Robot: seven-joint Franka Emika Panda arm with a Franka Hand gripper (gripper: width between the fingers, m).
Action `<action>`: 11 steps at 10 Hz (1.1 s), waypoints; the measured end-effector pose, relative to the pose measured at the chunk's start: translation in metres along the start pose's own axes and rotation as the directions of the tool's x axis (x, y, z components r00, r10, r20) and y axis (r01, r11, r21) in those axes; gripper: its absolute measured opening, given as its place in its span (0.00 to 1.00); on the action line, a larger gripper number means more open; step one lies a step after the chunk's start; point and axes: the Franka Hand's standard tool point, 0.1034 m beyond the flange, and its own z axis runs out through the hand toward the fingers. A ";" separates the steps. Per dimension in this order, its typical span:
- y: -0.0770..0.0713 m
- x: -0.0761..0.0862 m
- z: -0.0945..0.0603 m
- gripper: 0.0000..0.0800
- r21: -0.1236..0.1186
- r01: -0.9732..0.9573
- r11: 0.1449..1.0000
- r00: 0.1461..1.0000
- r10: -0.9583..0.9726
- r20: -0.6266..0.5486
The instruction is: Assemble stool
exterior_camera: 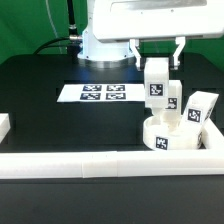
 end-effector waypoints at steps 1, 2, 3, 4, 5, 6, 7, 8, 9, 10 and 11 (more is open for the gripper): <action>0.001 -0.001 0.001 0.42 -0.001 0.018 1.000 1.000 -0.018 -0.002; 0.002 -0.002 0.004 0.42 -0.002 0.037 0.999 0.999 -0.037 -0.011; 0.003 -0.001 0.008 0.42 -0.005 0.093 0.996 0.995 -0.094 -0.020; 0.005 0.000 0.012 0.42 -0.011 0.156 0.988 0.987 -0.156 -0.032; 0.005 0.002 0.014 0.42 -0.013 0.189 0.982 0.981 -0.190 -0.049; 0.005 0.001 0.015 0.42 -0.014 0.184 0.983 0.982 -0.184 -0.045; 0.005 0.003 0.014 0.42 -0.012 0.185 0.983 0.981 -0.185 -0.066; 0.005 0.003 0.015 0.42 -0.011 0.177 0.984 0.977 -0.177 -0.116; 0.004 0.004 0.014 0.42 -0.008 0.149 0.989 0.983 -0.150 -0.109; 0.003 0.006 0.012 0.42 -0.002 0.120 0.993 0.986 -0.120 -0.120; 0.004 0.004 0.013 0.42 -0.003 0.116 0.993 0.985 -0.115 -0.127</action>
Offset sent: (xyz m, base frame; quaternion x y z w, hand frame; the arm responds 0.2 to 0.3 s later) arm 0.0183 -0.0056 -0.0063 0.0046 0.0509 -0.1398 0.9889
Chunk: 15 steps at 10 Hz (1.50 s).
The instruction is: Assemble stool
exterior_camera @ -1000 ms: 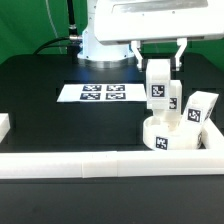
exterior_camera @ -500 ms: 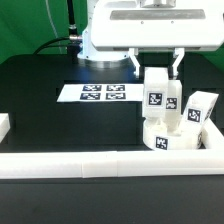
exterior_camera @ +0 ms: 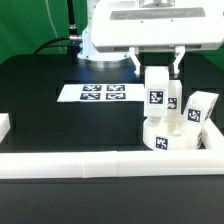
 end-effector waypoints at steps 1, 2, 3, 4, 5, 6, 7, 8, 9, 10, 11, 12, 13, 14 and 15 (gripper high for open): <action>0.000 -0.001 0.000 0.42 -0.001 0.007 1.000 1.000 -0.007 0.003; 0.000 -0.001 0.000 0.42 -0.001 0.007 1.000 1.000 -0.007 0.003; 0.000 -0.001 0.001 0.42 -0.001 0.008 1.000 1.000 -0.008 0.004; 0.000 -0.001 0.001 0.42 -0.001 0.008 1.000 1.000 -0.008 0.004; -0.005 -0.006 0.000 0.42 0.002 -0.013 1.000 1.000 0.013 0.001; -0.008 -0.008 -0.001 0.42 0.003 -0.016 1.000 1.000 0.016 -0.021; -0.009 -0.011 0.000 0.42 0.004 -0.016 1.000 1.000 0.016 -0.018; -0.010 -0.012 0.001 0.42 0.003 -0.014 1.000 1.000 0.014 -0.015; -0.009 -0.013 0.002 0.42 0.001 -0.007 1.000 1.000 0.007 -0.013; -0.008 -0.015 0.004 0.42 -0.002 -0.001 1.000 1.000 0.001 -0.010; -0.007 -0.016 0.005 0.42 -0.004 0.006 1.000 1.000 -0.006 -0.008; -0.006 -0.016 0.005 0.42 -0.004 0.011 1.000 1.000 -0.011 -0.008; -0.006 -0.016 0.005 0.42 -0.005 0.012 1.000 1.000 -0.013 -0.010; -0.006 -0.017 0.007 0.42 -0.007 0.015 1.000 1.000 -0.015 -0.012; -0.006 -0.019 0.009 0.42 -0.009 0.018 1.000 1.000 -0.019 -0.017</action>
Offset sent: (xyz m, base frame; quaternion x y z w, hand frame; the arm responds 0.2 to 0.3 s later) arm 0.0000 0.0000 0.0000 0.0000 0.0000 0.0000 1.0000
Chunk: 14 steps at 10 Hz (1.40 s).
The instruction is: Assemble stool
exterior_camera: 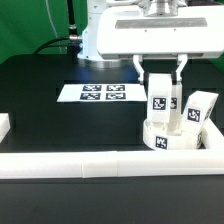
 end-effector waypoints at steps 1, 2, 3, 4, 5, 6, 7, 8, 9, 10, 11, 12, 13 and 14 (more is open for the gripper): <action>0.001 -0.002 0.001 0.42 -0.002 0.005 1.000 1.000 -0.005 -0.010; 0.002 -0.005 0.003 0.42 -0.006 0.010 1.000 1.000 -0.010 -0.013; 0.002 -0.005 0.003 0.42 -0.006 0.011 1.000 1.000 -0.011 -0.015; 0.002 -0.006 0.003 0.42 -0.006 0.013 1.000 1.000 -0.013 -0.023; 0.002 -0.009 0.003 0.42 -0.007 0.014 1.000 1.000 -0.015 -0.019; 0.002 -0.009 0.004 0.42 -0.007 0.013 1.000 1.000 -0.013 0.000; 0.002 -0.009 0.004 0.42 -0.007 0.014 1.000 1.000 -0.014 0.001; 0.002 -0.011 0.005 0.53 -0.008 0.015 1.000 1.000 -0.015 0.012; 0.001 -0.010 0.005 0.53 -0.005 0.010 1.000 0.999 -0.009 0.035; 0.000 -0.005 0.003 0.73 -0.002 0.007 1.000 0.999 -0.007 0.032; 0.001 -0.004 0.001 0.80 -0.002 0.005 1.000 0.999 -0.005 0.039; 0.001 -0.002 -0.001 0.80 0.001 0.001 1.000 0.999 -0.001 0.048; 0.000 0.003 -0.003 0.81 0.005 -0.004 1.000 0.998 0.003 0.065; 0.001 0.010 -0.004 0.81 0.008 -0.006 1.000 0.997 0.006 0.078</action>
Offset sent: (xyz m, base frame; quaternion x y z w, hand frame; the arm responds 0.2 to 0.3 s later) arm -0.0137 0.0062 -0.0137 0.0151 0.0336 0.0057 0.9993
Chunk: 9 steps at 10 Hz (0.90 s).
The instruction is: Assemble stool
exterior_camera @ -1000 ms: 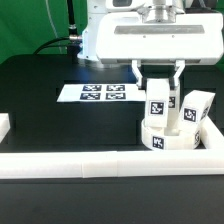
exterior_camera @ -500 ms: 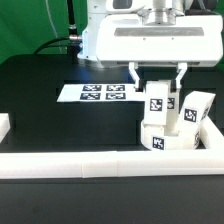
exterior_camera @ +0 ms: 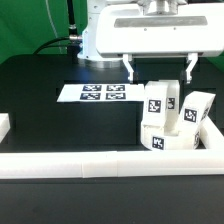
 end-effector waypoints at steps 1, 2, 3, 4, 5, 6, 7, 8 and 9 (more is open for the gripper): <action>0.002 0.007 0.000 0.81 0.000 0.008 1.000 1.000 -0.008 0.003; 0.002 0.006 0.001 0.81 -0.001 0.010 1.000 1.000 -0.010 0.000; 0.002 0.005 0.001 0.81 -0.001 0.011 1.000 1.000 -0.011 0.002; 0.002 0.005 0.001 0.81 -0.001 0.011 1.000 1.000 -0.011 0.002; 0.002 0.005 0.001 0.81 -0.001 0.011 1.000 1.000 -0.011 0.002; 0.002 0.005 0.001 0.81 -0.001 0.011 1.000 1.000 -0.011 0.003; 0.004 0.004 0.002 0.81 -0.003 -0.004 1.000 1.000 0.004 0.018; 0.005 0.004 0.002 0.81 -0.005 -0.012 1.000 1.000 0.012 0.017; 0.007 0.004 0.002 0.81 -0.006 -0.009 1.000 1.000 0.009 0.016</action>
Offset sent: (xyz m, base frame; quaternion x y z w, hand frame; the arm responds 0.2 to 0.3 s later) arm 0.0000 0.0000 0.0000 0.0000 0.0000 0.0000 1.0000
